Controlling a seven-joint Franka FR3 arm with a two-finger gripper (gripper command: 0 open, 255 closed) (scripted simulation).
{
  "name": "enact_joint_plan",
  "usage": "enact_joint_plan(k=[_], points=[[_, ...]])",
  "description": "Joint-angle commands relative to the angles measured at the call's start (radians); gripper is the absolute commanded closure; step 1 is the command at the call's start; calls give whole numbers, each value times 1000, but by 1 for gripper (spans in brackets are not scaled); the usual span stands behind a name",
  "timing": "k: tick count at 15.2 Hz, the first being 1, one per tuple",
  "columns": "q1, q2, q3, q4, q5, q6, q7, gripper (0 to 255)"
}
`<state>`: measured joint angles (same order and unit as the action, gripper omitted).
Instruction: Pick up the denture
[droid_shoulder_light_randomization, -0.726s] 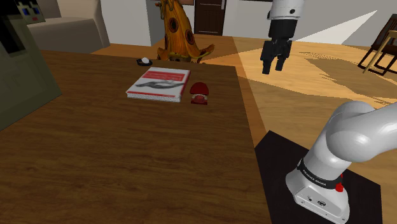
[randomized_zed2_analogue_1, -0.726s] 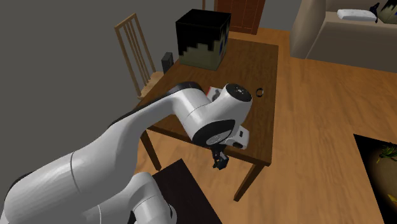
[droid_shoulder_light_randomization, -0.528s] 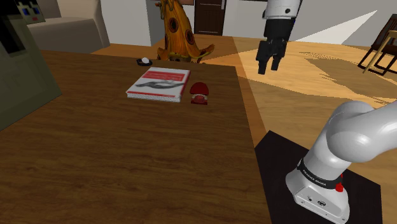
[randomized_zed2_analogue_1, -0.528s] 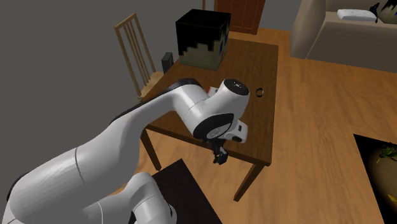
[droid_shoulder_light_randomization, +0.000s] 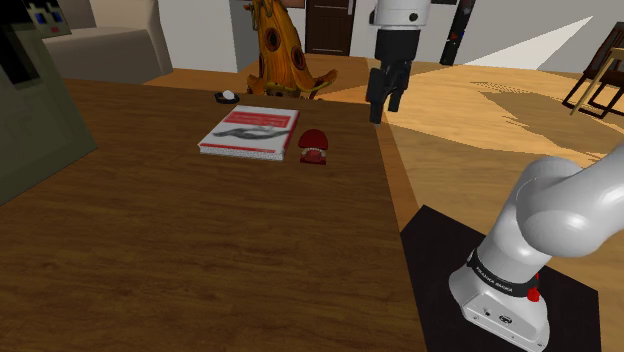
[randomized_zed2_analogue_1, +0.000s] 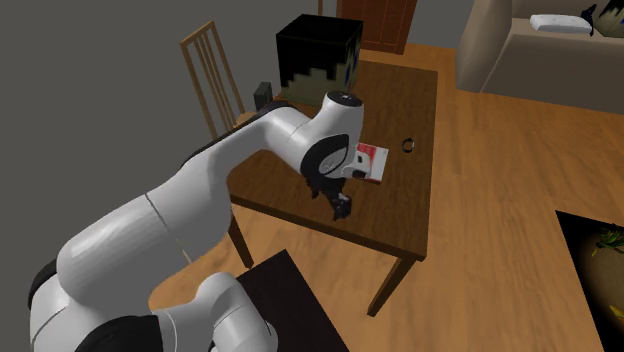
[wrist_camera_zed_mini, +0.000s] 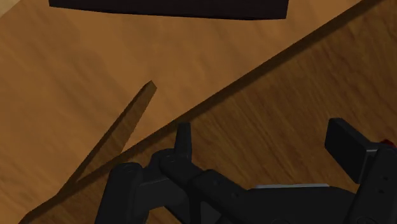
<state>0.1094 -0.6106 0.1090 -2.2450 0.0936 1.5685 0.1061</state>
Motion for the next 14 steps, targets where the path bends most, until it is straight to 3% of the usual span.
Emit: enact_joint_plan(k=[1, 11, 14], points=[[23, 53, 39, 47, 2, 20, 6, 0], [115, 269, 226, 234, -47, 107, 39, 0], [120, 275, 233, 211, -49, 136, 42, 0]])
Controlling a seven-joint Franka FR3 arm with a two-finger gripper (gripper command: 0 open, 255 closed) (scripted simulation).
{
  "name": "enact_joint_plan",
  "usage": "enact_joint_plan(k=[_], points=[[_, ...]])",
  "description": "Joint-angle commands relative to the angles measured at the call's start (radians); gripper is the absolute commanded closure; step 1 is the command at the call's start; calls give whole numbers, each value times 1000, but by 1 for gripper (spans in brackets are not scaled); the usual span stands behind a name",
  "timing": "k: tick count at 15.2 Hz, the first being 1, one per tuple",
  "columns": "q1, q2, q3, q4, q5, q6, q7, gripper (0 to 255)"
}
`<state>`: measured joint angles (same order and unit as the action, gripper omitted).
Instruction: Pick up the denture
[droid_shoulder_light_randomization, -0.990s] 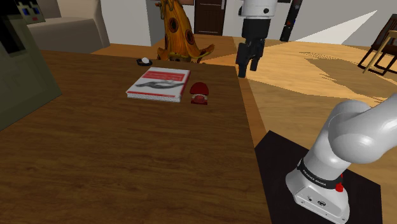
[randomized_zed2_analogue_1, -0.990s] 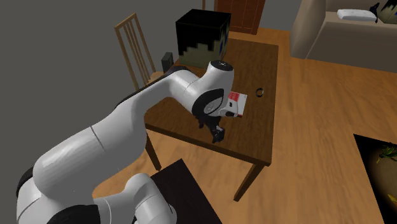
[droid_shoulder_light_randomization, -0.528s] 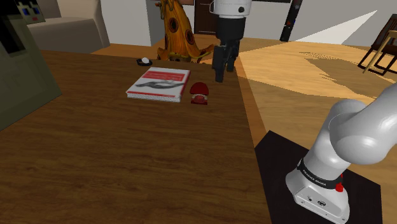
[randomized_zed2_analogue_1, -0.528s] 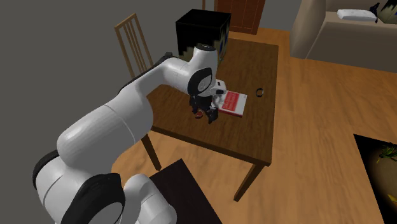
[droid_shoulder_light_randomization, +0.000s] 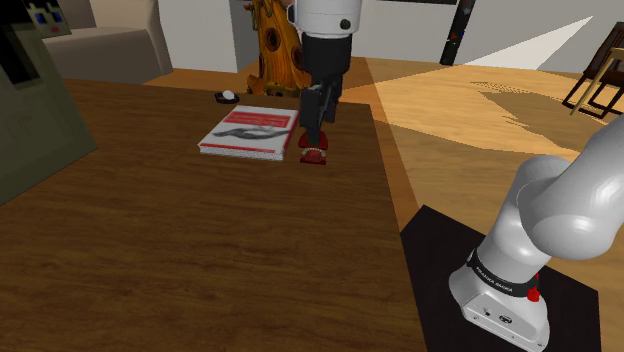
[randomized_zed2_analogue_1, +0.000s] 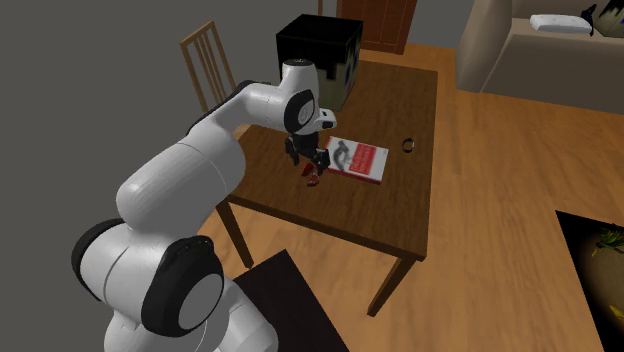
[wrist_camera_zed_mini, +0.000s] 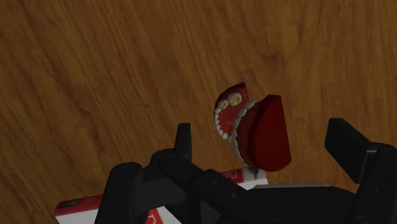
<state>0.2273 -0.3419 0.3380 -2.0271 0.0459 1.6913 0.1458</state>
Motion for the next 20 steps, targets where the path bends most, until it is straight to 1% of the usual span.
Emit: enact_joint_plan(k=[1, 5, 7, 8, 17, 20], points=[[2, 5, 5, -21, -1, 27, 2, 0], [4, 3, 9, -83, 1, 88, 4, 0], [4, 3, 9, -83, 1, 88, 4, 0], [5, 3, 9, -83, 1, 87, 5, 255], [4, 3, 9, -83, 1, 88, 4, 255], [3, 4, 6, -43, 0, 48, 3, 255]])
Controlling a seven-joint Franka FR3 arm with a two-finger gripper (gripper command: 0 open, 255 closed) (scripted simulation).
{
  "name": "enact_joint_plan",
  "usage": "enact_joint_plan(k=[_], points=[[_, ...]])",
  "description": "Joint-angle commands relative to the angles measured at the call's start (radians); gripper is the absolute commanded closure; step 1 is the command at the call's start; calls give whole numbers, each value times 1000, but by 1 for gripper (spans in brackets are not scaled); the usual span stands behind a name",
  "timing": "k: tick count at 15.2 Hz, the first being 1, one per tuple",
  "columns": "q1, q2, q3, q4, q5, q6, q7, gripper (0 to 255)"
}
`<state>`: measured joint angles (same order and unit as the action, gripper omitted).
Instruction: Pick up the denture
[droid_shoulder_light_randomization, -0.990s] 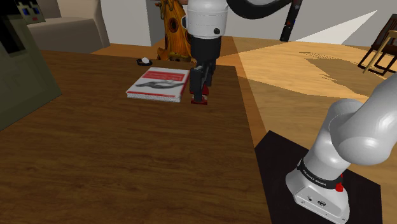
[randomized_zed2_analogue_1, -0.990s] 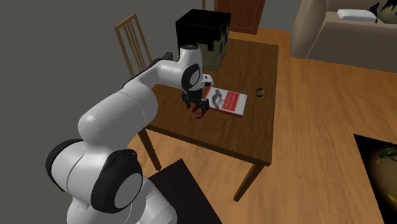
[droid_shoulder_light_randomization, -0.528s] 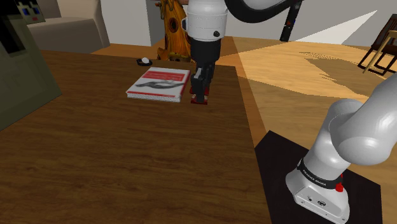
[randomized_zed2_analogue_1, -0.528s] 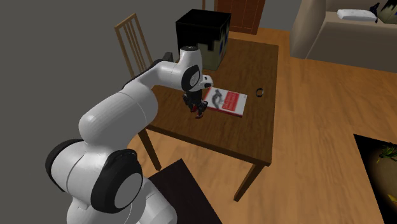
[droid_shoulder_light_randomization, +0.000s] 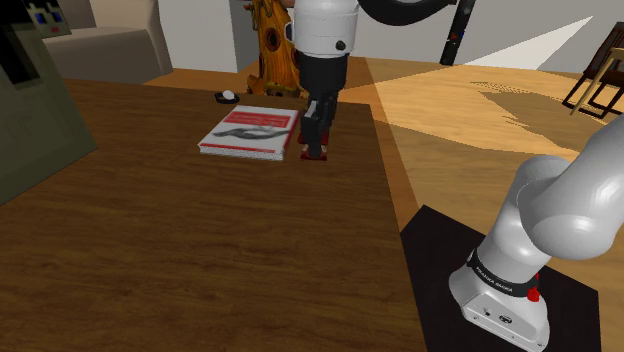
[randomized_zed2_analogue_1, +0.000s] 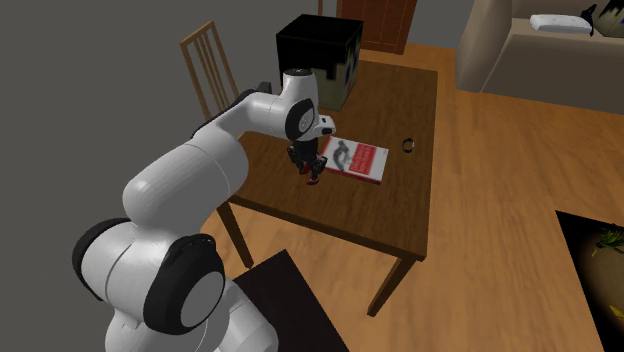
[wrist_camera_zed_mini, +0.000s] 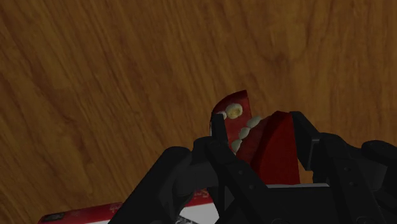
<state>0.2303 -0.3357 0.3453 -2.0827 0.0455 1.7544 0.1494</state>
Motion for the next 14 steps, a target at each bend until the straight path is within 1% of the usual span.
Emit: enact_joint_plan(k=[1, 12, 14], points=[[-1, -2, -2, 27, 0, -29, -1, 255], [-7, 20, -6, 195, -9, -176, -2, 255], [-7, 21, -6, 198, -9, -178, -2, 255]])
